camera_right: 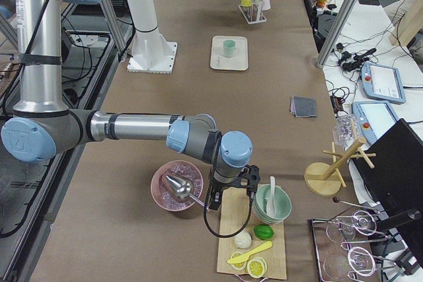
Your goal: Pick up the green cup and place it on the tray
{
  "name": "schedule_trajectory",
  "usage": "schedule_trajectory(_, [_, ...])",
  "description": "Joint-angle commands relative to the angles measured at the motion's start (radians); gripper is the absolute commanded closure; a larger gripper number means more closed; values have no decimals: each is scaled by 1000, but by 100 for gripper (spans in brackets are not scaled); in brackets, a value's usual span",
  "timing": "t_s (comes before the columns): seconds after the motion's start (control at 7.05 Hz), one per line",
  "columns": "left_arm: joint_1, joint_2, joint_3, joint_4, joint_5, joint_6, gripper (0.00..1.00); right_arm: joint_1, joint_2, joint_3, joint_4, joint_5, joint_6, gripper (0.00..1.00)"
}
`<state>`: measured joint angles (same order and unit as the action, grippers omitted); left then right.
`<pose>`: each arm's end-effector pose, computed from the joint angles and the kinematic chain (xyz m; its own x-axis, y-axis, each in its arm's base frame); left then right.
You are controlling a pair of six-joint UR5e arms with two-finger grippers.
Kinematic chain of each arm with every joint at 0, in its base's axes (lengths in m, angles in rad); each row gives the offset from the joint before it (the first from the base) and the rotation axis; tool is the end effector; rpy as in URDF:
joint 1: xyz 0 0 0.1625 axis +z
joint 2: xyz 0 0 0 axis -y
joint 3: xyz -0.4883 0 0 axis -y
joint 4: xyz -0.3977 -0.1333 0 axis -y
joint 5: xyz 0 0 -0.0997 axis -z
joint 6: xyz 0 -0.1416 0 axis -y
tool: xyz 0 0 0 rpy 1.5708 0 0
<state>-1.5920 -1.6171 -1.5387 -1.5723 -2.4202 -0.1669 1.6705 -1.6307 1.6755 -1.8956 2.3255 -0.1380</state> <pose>-0.0380 -0.5207 0.7366 0.6478 -0.1682 -0.7430 0.1306 0.9854 -0.1092 0.0795 -0.4296 0.7588 0.7125 0.1269 0.6901 0.0024 0.9831 -0.1832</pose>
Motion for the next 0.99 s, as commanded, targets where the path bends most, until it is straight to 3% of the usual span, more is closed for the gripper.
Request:
schedule_trajectory(0.0, [-9,57,2,-3,0,44,2,0,-8,1,0,0,0,0])
schedule_trajectory(0.85, [-6,43,-38,6,-36,32,2,0,2,6,1,-9,-2,0])
